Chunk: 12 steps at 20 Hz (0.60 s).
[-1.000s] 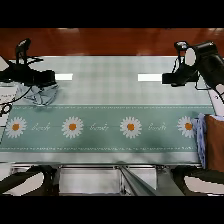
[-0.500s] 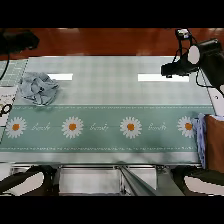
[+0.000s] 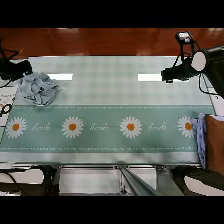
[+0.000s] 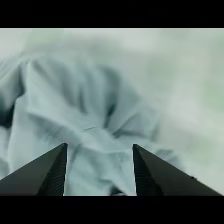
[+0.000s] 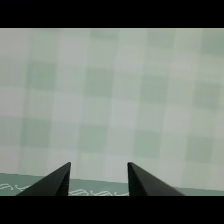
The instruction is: Fold the shirts.
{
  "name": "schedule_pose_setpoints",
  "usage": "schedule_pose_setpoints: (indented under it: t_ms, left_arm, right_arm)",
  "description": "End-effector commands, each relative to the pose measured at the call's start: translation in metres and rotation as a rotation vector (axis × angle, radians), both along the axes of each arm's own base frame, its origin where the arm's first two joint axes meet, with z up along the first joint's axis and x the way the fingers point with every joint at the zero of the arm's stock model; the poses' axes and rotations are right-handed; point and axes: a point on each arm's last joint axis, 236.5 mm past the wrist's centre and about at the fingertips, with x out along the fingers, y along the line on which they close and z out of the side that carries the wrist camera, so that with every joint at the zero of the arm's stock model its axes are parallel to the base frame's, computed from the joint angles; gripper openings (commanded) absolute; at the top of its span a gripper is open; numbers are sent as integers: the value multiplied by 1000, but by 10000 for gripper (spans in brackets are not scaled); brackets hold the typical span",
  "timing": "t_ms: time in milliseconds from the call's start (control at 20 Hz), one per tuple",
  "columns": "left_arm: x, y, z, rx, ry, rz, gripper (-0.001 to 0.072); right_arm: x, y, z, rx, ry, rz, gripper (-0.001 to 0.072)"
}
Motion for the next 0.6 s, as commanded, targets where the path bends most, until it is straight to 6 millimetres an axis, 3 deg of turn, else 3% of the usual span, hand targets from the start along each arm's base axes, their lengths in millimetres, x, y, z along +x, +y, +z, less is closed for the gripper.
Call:
schedule_pose_setpoints:
  t_ms: [0, 200, 350, 450, 500, 550]
  left_arm:
    - [-27, 8, -63, -102, 193, 72, 504]
    - [-39, -21, -101, -215, 308, 63, 503]
    - [-40, -23, -108, -218, 323, 61, 474]
    - [-40, -23, -104, -220, 326, 59, 154]
    - [-40, -23, -101, -222, 332, 54, 40]
    - [-37, -29, -92, -235, 326, 17, 26]
  right_arm:
    - [-1, 2, -4, 19, -8, -13, 415]
    - [5, 7, -1, 47, -38, -18, 411]
    - [5, 7, -1, 47, -34, -19, 411]
    - [5, 7, -1, 47, -37, -18, 410]
    - [5, 7, -1, 47, -37, -19, 410]
    - [4, 7, 0, 46, -36, -19, 410]
